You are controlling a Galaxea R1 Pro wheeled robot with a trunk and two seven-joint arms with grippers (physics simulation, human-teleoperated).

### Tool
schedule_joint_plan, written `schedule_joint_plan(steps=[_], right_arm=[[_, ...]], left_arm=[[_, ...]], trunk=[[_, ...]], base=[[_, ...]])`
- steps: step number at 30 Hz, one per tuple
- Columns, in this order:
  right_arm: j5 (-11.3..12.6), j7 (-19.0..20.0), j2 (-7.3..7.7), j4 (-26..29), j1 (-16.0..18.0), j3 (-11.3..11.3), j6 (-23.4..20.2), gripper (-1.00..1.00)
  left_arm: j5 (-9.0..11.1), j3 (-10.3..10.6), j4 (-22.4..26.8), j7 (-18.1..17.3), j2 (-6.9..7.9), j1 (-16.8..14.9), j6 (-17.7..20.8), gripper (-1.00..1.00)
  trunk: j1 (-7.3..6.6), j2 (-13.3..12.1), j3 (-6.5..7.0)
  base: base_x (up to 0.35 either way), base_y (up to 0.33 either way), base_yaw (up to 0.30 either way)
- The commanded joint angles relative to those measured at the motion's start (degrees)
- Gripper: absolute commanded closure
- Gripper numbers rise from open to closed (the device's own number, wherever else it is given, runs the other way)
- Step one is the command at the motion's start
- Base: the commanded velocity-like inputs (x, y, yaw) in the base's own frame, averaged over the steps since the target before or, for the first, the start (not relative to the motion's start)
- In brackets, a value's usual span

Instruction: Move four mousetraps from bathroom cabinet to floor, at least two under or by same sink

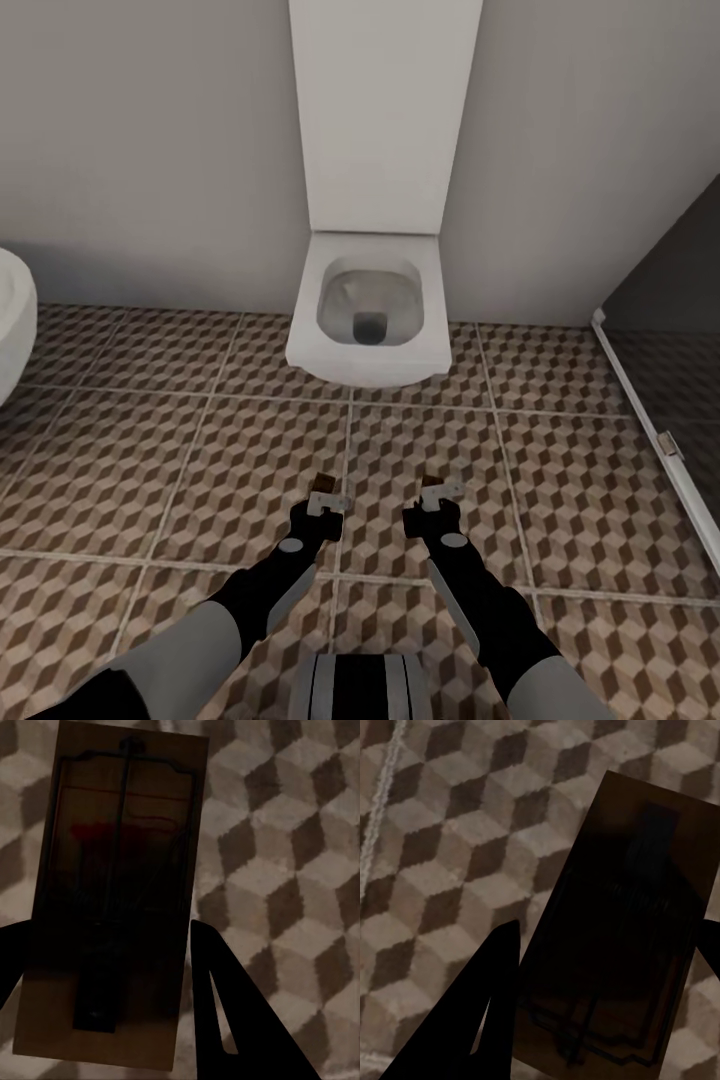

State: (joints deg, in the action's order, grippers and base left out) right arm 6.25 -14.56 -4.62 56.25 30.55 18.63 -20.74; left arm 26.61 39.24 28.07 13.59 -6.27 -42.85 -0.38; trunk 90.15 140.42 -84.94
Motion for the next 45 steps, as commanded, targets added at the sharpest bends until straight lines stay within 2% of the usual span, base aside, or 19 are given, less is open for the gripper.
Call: schedule_joint_plan(steps=[1,7,9,12,14,18,35,42,45], right_arm=[[0.6,-0.5,0.06,0.1,0.0,0.2,-0.1,1.0],[0.6,0.2,0.24,0.2,0.0,0.3,0.5,1.0],[0.6,1.8,0.3,0.2,0.0,0.7,1.0,1.0],[0.5,6.9,0.43,0.3,0.0,1.5,1.7,1.0],[0.4,8.8,0.55,0.2,0.0,1.6,1.9,1.0],[0.4,10.5,1.29,0.2,0.0,1.7,2.0,1.0],[0.3,11.0,1.94,0.2,0.0,1.8,2.1,1.0],[0.3,11.0,2.06,0.2,0.0,1.8,2.1,1.0],[0.3,11.0,2.06,0.2,0.0,1.8,2.1,1.0]], left_arm=[[0.3,0.5,0.3,0.5,0.07,-0.1,0.0,1.0],[0.3,0.6,3.2,0.5,0.25,0.0,0.0,1.0],[0.3,0.6,3.5,0.4,0.27,0.0,0.0,1.0],[0.3,0.6,3.7,0.5,0.32,0.0,0.0,1.0],[0.3,0.6,3.8,0.5,0.35,0.0,0.0,1.0],[0.3,0.6,3.8,0.5,0.38,0.0,0.0,1.0],[0.3,0.6,3.5,0.4,0.38,0.0,0.0,1.0],[0.3,0.6,3.5,0.4,0.38,0.0,0.0,1.0],[0.3,0.6,3.5,0.4,0.38,0.0,0.0,1.0]], trunk=[[-0.01,0.0,-0.11],[-0.01,0.0,-0.25],[-0.01,0.0,-0.26],[-0.01,0.0,-0.26],[-0.01,0.0,-0.26],[-0.01,0.0,-0.26],[-0.01,0.0,-0.26],[1.53,2.8,-1.52],[1.6,2.9,-2.18]], base=[[0.0,0.0,0.0],[0.0,0.0,0.0],[0.0,0.0,0.0],[0.0,0.0,0.0],[0.0,0.0,0.0],[0.0,0.0,0.0],[0.0,0.0,0.0],[0.0,0.0,0.0],[0.0,0.0,0.0]])
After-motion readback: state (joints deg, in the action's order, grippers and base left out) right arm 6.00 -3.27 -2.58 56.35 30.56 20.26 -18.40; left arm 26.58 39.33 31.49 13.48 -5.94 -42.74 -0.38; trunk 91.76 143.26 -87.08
